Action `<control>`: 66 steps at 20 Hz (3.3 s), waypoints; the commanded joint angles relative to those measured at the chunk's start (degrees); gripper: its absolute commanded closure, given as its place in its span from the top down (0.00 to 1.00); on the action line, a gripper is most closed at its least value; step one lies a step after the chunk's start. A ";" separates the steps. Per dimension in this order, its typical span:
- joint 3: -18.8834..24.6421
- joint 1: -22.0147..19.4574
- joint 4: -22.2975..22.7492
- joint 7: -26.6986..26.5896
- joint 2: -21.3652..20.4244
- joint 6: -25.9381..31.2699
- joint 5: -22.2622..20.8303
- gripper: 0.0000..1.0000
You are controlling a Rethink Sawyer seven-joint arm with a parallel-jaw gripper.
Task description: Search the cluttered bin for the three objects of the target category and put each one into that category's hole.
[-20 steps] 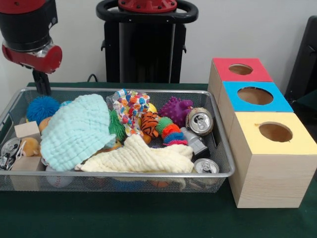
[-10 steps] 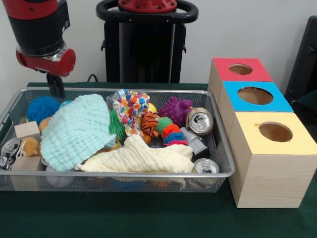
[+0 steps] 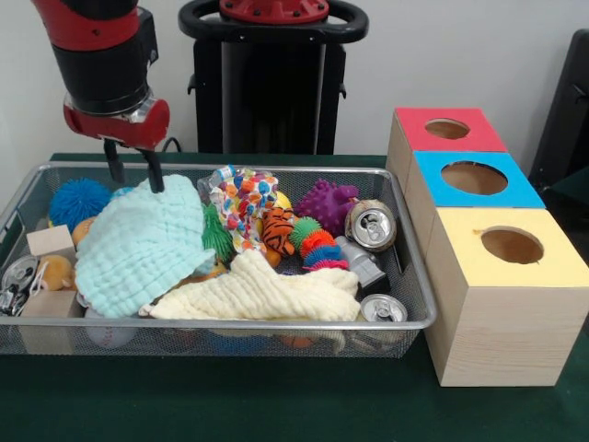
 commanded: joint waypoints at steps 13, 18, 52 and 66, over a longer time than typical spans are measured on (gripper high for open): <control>5.65 0.82 4.40 -0.40 4.99 -4.41 -0.59 1.00; 5.55 0.64 4.49 -0.50 7.20 -7.61 -1.75 1.00; 1.83 5.91 2.89 3.11 11.69 -13.48 -1.44 0.00; 1.05 10.34 -2.66 8.22 8.29 2.81 5.66 0.00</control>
